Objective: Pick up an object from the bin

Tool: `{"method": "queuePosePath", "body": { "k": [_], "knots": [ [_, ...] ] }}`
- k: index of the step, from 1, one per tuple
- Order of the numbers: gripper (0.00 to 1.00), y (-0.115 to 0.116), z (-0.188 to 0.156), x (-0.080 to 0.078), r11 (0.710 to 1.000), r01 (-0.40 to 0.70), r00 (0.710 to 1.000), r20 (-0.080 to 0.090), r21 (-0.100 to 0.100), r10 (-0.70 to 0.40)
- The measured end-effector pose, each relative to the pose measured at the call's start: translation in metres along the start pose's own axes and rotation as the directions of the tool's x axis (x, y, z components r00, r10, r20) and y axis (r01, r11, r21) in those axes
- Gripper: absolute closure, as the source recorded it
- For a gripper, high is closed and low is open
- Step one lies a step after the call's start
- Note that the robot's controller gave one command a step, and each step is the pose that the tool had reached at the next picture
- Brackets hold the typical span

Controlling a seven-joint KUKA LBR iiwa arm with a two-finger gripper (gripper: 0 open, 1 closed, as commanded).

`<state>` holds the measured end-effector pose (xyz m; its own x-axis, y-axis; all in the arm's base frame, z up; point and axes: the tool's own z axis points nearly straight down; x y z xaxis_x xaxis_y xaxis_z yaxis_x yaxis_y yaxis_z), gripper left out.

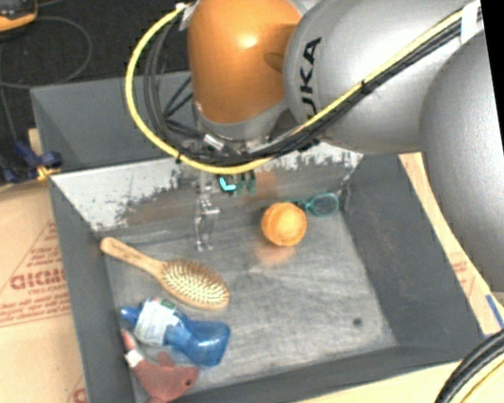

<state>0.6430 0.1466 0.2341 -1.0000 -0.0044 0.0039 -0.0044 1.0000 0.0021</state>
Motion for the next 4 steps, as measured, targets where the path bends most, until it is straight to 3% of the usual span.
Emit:
{"method": "queuePosePath", "body": {
  "k": [1,2,3,4],
  "knots": [
    [0.0,0.0,-0.005,-0.002,1.0,-0.002,1.0,0.008,-0.001,0.002],
    [0.0,0.007,0.049,0.006,0.999,0.036,0.999,0.014,0.002,-0.036],
    [0.0,0.019,0.113,0.005,0.98,0.199,0.98,0.012,0.005,-0.199],
    [0.0,0.021,0.137,0.025,0.943,0.331,0.943,0.001,0.005,-0.331]
  ]
}}
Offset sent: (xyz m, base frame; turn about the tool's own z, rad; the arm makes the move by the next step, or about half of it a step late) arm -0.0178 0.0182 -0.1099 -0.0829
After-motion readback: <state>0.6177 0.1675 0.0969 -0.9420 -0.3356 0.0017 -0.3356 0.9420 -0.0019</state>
